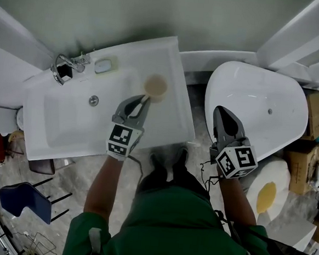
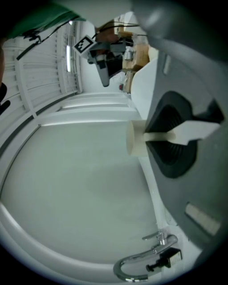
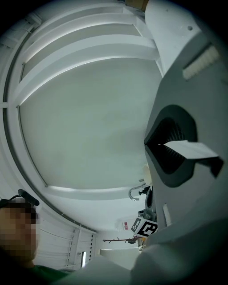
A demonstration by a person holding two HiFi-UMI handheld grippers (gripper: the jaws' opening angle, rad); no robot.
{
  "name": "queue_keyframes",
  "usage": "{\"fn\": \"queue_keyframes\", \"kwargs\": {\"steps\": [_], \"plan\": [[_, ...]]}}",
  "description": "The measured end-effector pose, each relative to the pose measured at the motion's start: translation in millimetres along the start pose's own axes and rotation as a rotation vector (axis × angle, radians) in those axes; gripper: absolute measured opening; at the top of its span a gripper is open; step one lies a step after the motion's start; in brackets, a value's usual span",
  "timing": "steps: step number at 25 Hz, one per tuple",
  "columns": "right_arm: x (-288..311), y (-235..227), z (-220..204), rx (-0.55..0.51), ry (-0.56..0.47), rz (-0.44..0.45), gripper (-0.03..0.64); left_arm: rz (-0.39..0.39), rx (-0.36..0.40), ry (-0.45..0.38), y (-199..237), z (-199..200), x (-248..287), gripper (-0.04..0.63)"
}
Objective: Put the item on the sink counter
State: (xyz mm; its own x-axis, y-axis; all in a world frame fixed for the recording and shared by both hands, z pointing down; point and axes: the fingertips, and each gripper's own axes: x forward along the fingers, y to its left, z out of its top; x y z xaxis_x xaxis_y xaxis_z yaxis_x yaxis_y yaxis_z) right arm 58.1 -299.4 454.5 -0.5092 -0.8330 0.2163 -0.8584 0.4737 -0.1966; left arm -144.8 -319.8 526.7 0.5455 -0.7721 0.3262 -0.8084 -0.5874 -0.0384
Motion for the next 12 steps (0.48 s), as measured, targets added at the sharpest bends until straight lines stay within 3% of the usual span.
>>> {"fn": "queue_keyframes", "kwargs": {"steps": [12], "plan": [[27.1, -21.1, -21.5, 0.011, 0.06, 0.01, -0.003, 0.002, -0.021, 0.087, 11.6, -48.4, 47.5, 0.04]]}}
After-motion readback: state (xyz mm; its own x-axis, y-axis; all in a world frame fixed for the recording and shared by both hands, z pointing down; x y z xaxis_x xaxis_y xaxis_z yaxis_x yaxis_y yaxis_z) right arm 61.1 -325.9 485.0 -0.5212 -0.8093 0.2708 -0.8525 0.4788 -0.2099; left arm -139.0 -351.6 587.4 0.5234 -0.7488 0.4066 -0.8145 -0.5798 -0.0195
